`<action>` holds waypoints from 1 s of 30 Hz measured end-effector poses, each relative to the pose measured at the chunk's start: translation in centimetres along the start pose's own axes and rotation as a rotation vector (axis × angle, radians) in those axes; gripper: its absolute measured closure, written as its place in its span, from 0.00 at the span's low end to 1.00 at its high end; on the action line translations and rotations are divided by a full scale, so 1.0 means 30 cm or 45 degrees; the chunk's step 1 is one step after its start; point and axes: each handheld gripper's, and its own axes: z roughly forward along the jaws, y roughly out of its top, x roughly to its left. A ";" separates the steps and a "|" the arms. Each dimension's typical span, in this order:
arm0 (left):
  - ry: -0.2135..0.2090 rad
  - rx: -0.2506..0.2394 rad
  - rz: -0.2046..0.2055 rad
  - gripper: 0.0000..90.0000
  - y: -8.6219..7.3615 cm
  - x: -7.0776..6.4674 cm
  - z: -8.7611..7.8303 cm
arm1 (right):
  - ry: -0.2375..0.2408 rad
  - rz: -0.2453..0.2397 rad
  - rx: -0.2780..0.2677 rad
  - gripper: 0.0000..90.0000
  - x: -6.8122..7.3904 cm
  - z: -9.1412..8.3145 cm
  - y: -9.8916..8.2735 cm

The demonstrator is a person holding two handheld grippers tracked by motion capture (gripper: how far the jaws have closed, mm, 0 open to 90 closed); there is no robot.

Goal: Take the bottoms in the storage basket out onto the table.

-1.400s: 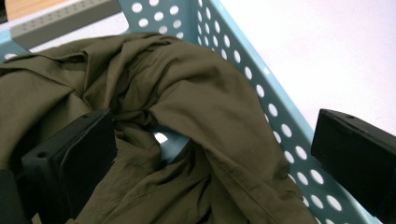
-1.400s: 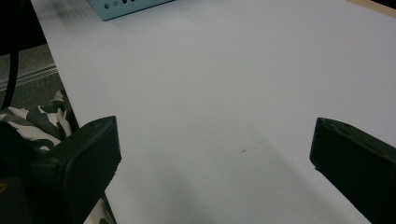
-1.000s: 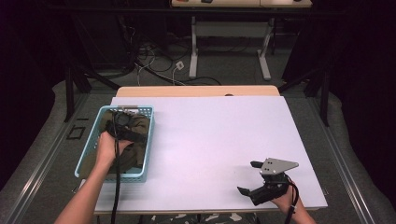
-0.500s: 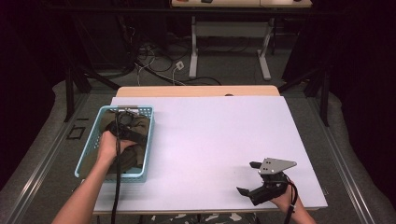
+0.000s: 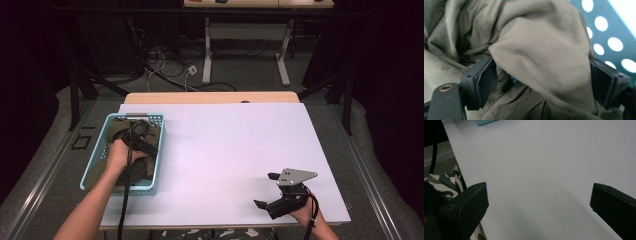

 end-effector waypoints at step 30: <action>-0.193 0.034 0.018 0.74 -0.016 0.018 0.049 | 0.027 -0.009 0.051 0.02 0.003 0.002 -0.009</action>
